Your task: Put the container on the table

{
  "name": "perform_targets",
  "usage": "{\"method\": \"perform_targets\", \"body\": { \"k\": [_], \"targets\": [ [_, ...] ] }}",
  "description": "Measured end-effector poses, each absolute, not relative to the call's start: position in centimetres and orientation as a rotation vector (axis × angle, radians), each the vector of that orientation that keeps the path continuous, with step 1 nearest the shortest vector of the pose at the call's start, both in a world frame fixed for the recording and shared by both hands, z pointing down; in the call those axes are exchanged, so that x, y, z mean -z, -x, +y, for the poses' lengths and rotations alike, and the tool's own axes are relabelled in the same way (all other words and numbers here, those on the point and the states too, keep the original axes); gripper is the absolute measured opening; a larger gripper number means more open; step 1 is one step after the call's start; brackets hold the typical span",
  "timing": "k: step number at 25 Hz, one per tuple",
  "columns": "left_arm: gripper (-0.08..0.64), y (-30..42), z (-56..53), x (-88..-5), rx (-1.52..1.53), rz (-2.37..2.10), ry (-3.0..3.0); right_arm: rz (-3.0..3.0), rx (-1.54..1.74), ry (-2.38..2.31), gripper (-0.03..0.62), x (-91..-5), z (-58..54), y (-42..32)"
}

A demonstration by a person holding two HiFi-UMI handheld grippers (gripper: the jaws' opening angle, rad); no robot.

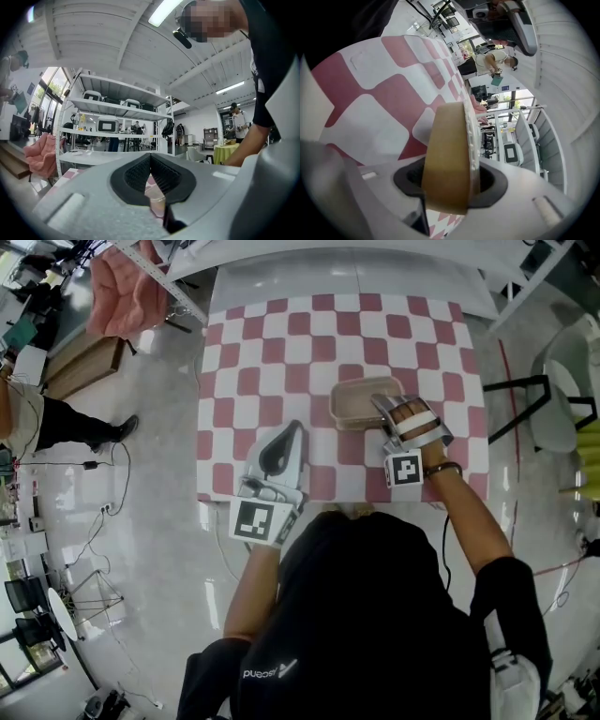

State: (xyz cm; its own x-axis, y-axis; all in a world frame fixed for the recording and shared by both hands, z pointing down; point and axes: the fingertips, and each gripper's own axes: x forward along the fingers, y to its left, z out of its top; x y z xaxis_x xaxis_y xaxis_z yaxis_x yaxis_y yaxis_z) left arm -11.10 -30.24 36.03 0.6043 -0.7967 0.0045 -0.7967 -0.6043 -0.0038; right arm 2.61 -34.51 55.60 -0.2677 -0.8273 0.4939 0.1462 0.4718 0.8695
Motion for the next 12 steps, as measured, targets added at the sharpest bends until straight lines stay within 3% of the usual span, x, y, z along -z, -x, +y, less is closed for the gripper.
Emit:
{"method": "perform_targets", "body": {
  "k": [4, 12],
  "targets": [
    [0.009, 11.2, -30.6, -36.8, 0.010, 1.390, 2.837, -1.592, 1.025, -0.606, 0.204, -56.3, -34.8, -2.8],
    [0.009, 10.7, -31.2, -37.6, 0.008, 1.355, 2.876, -1.755, 0.915, -0.521, 0.281, -57.2, -33.4, -2.4]
  ]
}}
